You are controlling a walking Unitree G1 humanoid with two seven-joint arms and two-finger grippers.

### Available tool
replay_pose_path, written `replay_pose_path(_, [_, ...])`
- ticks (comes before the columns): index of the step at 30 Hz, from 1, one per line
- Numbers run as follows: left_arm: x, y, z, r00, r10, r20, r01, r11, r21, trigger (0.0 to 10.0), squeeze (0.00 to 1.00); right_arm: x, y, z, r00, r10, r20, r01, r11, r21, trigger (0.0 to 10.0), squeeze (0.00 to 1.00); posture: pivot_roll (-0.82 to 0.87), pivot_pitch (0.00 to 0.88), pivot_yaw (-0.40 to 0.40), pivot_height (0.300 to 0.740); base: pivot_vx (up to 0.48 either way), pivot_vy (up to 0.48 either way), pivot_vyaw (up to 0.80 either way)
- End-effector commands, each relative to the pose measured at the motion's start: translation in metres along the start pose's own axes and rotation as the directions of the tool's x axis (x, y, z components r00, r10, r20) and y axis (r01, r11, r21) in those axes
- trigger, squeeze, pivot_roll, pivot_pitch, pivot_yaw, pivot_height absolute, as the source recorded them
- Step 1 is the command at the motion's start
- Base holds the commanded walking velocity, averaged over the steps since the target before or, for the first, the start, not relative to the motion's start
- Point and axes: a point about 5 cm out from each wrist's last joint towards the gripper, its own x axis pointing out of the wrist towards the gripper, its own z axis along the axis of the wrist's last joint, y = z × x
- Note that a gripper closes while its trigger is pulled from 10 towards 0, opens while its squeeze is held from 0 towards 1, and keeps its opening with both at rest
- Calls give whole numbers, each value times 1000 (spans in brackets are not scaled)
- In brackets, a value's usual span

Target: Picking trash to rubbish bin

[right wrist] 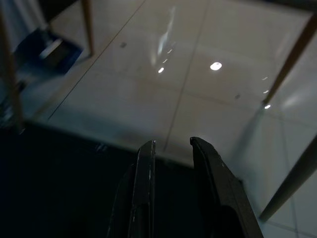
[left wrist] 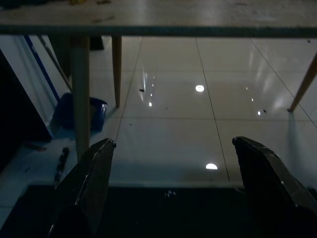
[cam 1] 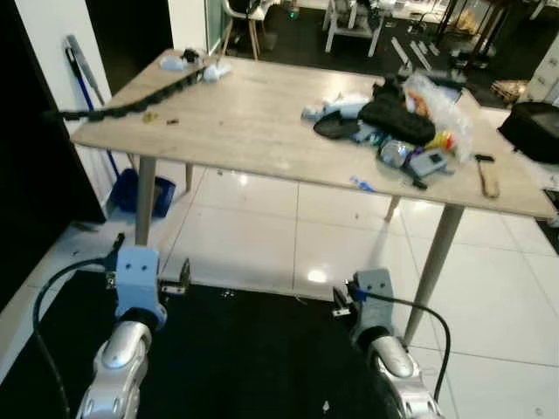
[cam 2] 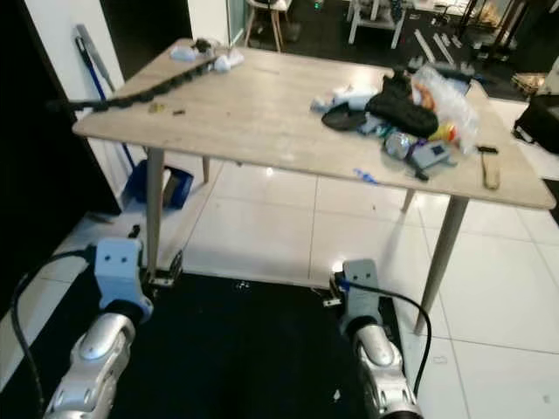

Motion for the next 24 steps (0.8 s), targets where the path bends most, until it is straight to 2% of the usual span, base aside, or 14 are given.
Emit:
replay_pose_path(1, [-2, 2, -3, 1000, 2, -17, -2, 1000, 5, 10000, 0, 0, 1, 3, 1000, -5, 19, 4, 1000, 12, 10000, 0, 16, 71, -85, 740, 285, 0, 0])
replay_pose_path(4, [-1, 1, -1, 1000, -1, -11, 1, 1000, 5, 10000, 0, 3, -2, 13, 998, -34, 61, 32, 999, 24, 10000, 0, 16, 70, -85, 740, 282, 0, 0])
replay_pose_path(11, [2, -2, 7, 1000, -21, 20, 20, 1000, 8, 10000, 0, 6, -10, 28, 990, -65, 123, 63, 998, 26, 10000, 0, 11, 68, -83, 740, 283, 0, -782])
replay_pose_path(24, [5, -6, 20, 997, -47, 63, 46, 999, 17, 10000, 0, 9, -8, 54, 972, -43, 232, 59, 996, -60, 10000, 0, 12, 70, -87, 740, 283, 0, 0])
